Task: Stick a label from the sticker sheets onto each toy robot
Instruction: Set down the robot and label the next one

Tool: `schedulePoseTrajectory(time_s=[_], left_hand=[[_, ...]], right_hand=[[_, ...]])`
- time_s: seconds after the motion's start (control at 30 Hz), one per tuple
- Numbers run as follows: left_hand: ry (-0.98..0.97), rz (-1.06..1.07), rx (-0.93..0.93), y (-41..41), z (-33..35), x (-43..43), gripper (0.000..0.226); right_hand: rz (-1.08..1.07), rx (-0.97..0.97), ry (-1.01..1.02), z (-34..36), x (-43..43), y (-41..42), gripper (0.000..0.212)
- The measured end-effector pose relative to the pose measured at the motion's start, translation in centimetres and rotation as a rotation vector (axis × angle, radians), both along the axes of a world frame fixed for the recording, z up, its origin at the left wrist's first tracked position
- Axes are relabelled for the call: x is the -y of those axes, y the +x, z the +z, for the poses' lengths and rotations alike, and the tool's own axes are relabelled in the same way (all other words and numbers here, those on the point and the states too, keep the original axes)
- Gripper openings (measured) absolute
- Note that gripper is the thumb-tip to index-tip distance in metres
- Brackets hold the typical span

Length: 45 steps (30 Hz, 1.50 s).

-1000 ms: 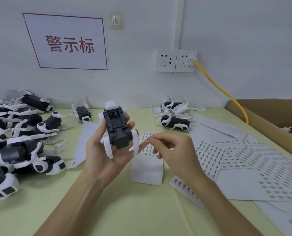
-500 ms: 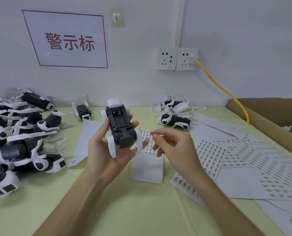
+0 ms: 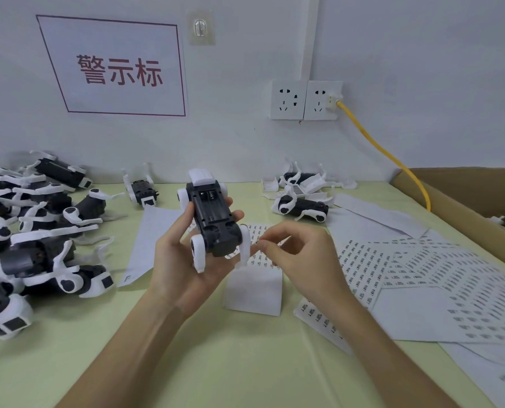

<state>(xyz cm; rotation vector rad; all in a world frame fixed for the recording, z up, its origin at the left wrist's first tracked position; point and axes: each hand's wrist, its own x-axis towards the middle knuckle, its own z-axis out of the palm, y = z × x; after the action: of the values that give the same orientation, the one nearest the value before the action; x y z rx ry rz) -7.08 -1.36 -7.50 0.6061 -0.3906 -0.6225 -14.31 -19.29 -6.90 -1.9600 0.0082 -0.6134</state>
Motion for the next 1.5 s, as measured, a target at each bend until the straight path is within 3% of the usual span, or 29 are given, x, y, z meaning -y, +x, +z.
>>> schedulePoseTrajectory(time_s=[0.53, 0.8, 1.07, 1.27, 1.37, 1.5], left_hand=[[0.035, 0.025, 0.033, 0.0, -0.2, 0.0, 0.051], [0.09, 0.036, 0.028, -0.2, -0.2, 0.1, 0.049], [0.104, 0.063, 0.037, 0.1, -0.5, -0.1, 0.054], [0.204, 0.287, 0.038, 0.0, -0.3, 0.1, 0.047], [0.202, 0.366, 0.008, -0.1, -0.4, 0.1, 0.056], [0.132, 0.356, -0.101, -0.6, 0.0, 0.6, 0.009]], right_hand=[[-0.08, 0.103, -0.278, -0.9, 0.1, 0.4, 0.015], [-0.053, 0.024, -0.362, -0.7, 0.4, 0.3, 0.011], [-0.05, 0.011, -0.281, -0.5, 0.3, 0.1, 0.014], [-0.064, 0.065, -0.177, -0.3, 0.0, 0.0, 0.015], [-0.077, 0.072, -0.086, -0.2, 0.1, 0.0, 0.014], [-0.035, 0.083, 0.114, 0.4, -0.1, -0.1, 0.012]])
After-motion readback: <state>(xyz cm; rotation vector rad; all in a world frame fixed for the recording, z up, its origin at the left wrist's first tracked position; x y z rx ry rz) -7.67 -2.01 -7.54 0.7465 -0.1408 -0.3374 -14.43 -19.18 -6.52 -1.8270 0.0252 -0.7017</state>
